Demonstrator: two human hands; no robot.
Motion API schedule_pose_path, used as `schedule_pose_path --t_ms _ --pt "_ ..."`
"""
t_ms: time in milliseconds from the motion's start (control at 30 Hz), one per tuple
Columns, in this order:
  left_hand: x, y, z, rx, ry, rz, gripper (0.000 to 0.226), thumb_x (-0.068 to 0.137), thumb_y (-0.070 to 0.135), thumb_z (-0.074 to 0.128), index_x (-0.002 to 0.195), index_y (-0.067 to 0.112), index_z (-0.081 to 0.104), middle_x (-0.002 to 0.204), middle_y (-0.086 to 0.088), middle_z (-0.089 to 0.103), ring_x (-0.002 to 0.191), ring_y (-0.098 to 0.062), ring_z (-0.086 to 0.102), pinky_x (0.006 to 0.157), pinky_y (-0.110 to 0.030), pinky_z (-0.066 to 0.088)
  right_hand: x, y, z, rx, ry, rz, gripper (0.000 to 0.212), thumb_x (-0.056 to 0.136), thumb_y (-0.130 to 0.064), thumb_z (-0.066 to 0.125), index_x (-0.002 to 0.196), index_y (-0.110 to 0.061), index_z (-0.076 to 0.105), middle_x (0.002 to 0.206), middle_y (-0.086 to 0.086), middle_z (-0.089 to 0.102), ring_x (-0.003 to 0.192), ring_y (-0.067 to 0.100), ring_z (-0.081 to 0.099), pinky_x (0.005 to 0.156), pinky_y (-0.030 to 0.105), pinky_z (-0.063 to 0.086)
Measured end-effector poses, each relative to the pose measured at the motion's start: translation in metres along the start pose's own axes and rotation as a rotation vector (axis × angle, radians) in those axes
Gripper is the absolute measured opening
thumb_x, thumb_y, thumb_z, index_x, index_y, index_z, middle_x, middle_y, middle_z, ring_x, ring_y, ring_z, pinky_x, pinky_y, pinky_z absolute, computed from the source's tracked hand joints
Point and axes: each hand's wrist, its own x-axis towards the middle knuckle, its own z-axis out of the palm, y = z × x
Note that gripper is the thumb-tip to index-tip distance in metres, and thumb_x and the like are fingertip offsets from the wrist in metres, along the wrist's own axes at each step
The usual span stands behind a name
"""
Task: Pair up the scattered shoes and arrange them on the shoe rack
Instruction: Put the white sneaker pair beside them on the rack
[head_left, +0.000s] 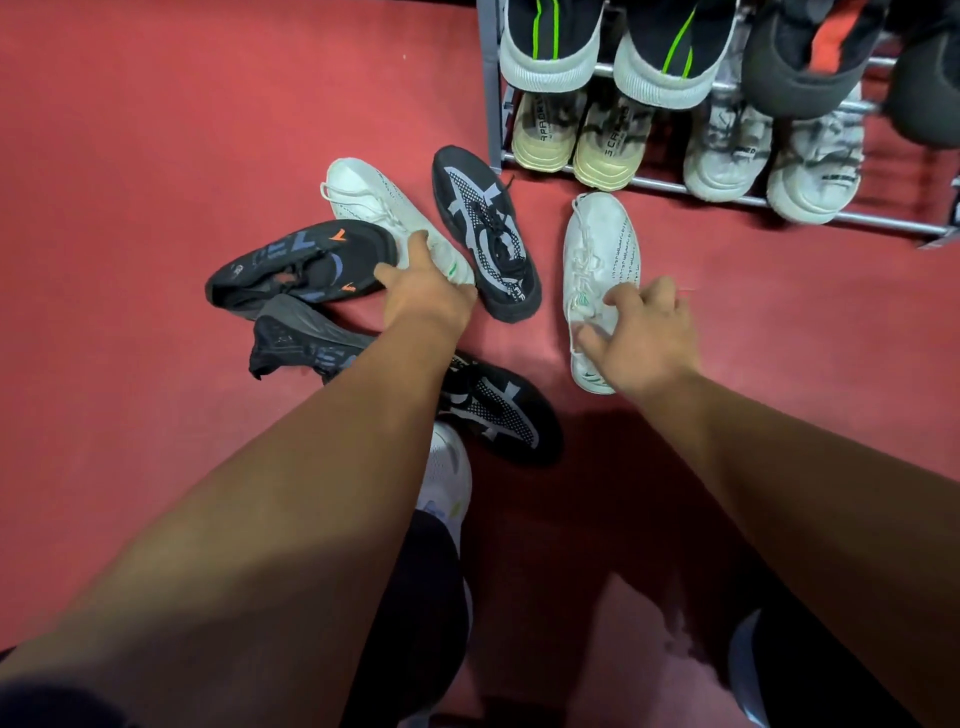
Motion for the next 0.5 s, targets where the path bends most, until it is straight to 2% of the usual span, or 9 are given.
schedule_pose_path --t_ms 67,133,200,267,367,500 --pt "0.007 0.008 0.002 0.048 -0.078 -0.043 0.082 0.083 0.046 0.073 0.151 0.044 0.026 0.146 -0.017 0.023 0.076 -0.028 0.056 0.080 -0.034 0.045 -0.004 -0.008 0.004 0.014 -0.049 0.059 0.081 0.080 -0.079 0.055 0.139 -0.025 0.048 0.133 0.012 0.039 0.115 0.040 0.050 0.100 0.050 0.045" --pt "0.013 0.013 0.006 0.074 -0.079 -0.046 0.079 0.081 0.047 0.076 0.147 0.034 0.034 0.143 -0.017 0.023 0.068 -0.024 0.055 0.079 -0.031 0.045 -0.005 -0.015 0.008 -0.023 -0.102 0.097 0.099 0.073 -0.088 0.055 0.148 -0.026 0.035 0.140 0.014 0.033 0.122 0.040 0.050 0.102 0.052 0.046" --pt "0.016 0.015 0.009 0.046 -0.047 -0.076 0.080 0.080 0.045 0.078 0.144 0.020 0.036 0.143 -0.019 0.023 0.071 -0.024 0.056 0.079 -0.030 0.044 -0.005 -0.018 0.012 -0.118 -0.200 0.118 0.112 0.075 -0.086 0.058 0.159 -0.025 0.014 0.155 0.021 0.020 0.131 0.043 0.046 0.106 0.052 0.044" --pt "0.018 0.013 0.010 0.029 -0.030 -0.116 0.080 0.083 0.044 0.077 0.144 0.011 0.037 0.146 -0.018 0.025 0.084 -0.027 0.058 0.079 -0.030 0.043 -0.004 -0.018 0.015 -0.194 -0.291 0.108 0.115 0.085 -0.077 0.058 0.163 -0.023 -0.006 0.161 0.028 0.010 0.135 0.044 0.043 0.109 0.051 0.043" --pt "0.017 0.005 0.011 0.031 -0.022 -0.128 0.071 0.088 0.047 0.073 0.142 0.009 0.046 0.150 -0.019 0.029 0.088 -0.030 0.057 0.081 -0.030 0.041 -0.004 -0.010 0.013 -0.155 -0.296 0.081 0.111 0.089 -0.069 0.060 0.163 -0.024 -0.010 0.154 0.024 0.022 0.134 0.041 0.042 0.108 0.051 0.043" --pt "0.012 -0.007 0.011 0.007 0.029 0.025 0.051 0.091 0.041 0.067 0.137 0.025 0.052 0.138 -0.016 0.032 0.068 -0.022 0.054 0.088 -0.027 0.043 -0.005 0.002 0.007 -0.057 -0.309 0.121 0.111 0.085 -0.057 0.068 0.163 -0.032 -0.007 0.151 0.020 0.025 0.132 0.040 0.039 0.108 0.050 0.042"
